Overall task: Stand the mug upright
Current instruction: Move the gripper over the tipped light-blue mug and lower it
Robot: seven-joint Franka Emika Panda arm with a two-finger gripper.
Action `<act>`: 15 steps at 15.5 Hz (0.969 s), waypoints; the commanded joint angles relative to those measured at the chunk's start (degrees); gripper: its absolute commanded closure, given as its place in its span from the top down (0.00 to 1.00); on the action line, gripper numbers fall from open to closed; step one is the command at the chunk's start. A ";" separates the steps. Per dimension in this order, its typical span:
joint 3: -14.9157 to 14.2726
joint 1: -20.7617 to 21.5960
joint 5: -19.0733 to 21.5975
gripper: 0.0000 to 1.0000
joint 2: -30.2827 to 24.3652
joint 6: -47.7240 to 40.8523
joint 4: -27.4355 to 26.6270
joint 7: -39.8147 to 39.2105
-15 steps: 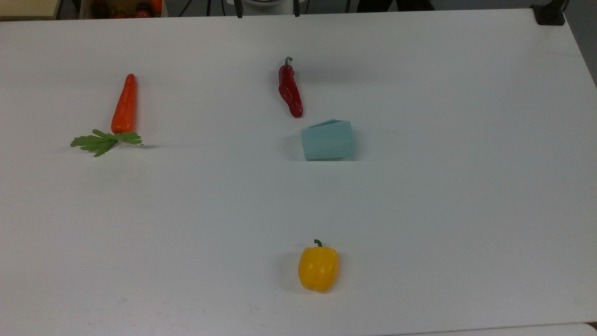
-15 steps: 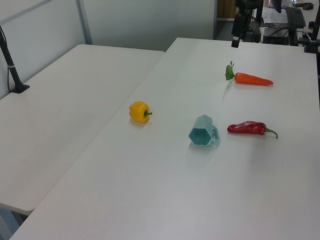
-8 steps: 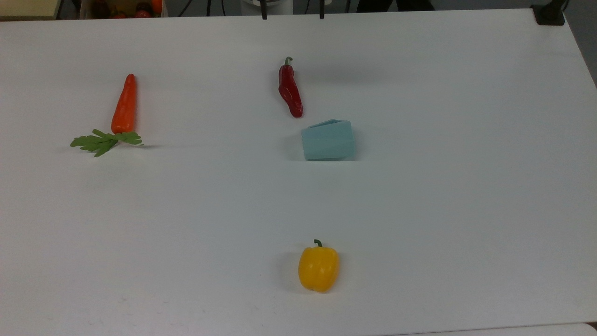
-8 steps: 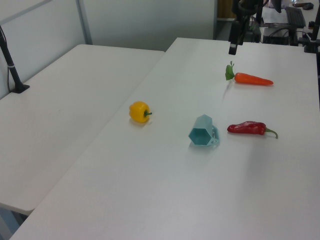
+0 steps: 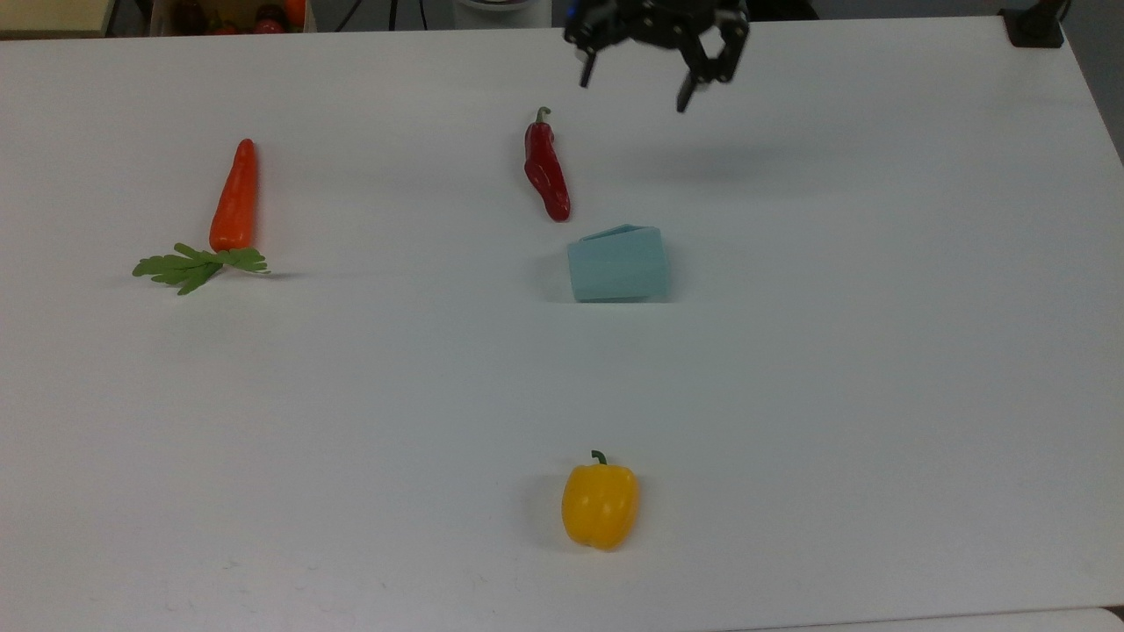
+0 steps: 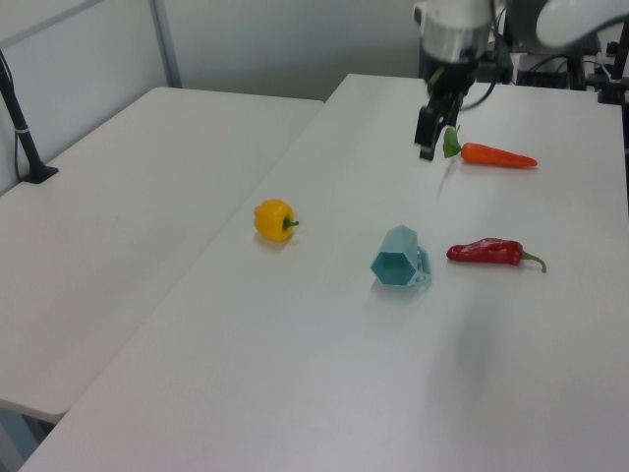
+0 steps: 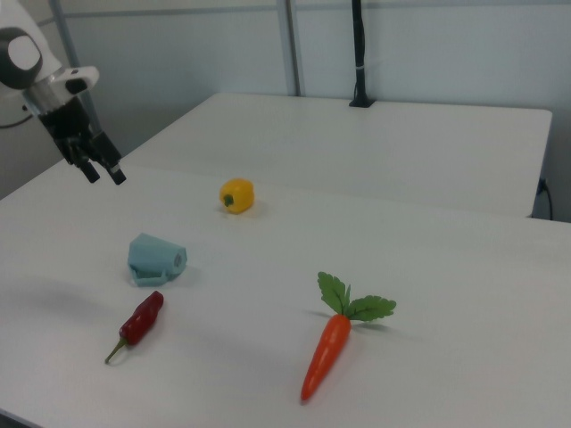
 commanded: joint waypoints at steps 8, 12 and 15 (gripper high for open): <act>-0.28 8.29 -15.37 1.00 18.41 6.88 6.64 14.86; -0.20 9.43 -19.94 1.00 22.54 7.60 6.64 17.08; -0.20 9.43 -22.68 1.00 23.51 7.25 6.55 17.08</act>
